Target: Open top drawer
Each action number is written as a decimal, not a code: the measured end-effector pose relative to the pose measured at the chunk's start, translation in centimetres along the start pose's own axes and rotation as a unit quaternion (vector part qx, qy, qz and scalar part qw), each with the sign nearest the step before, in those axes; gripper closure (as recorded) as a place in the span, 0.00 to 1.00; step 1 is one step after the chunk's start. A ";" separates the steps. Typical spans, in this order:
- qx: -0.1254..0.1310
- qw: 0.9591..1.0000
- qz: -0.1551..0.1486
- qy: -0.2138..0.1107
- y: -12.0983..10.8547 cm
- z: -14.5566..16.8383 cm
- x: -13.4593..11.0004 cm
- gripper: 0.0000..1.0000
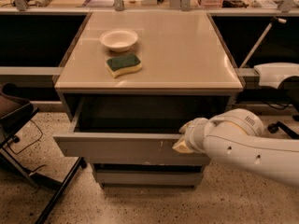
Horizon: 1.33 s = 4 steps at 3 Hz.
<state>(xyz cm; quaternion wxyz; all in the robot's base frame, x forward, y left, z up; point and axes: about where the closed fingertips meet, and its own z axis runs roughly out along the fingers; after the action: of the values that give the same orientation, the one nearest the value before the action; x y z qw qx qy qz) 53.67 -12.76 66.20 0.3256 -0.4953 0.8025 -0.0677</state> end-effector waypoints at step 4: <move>0.002 1.000 0.009 -0.001 1.1 -1.5 0.7 1.00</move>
Offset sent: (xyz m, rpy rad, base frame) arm -0.2814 0.0270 -0.0478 0.1123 -0.0346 -0.2130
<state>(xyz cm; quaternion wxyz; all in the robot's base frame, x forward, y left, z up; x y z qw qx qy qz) 51.79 -13.11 66.63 0.3279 -0.4877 0.8064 -0.0659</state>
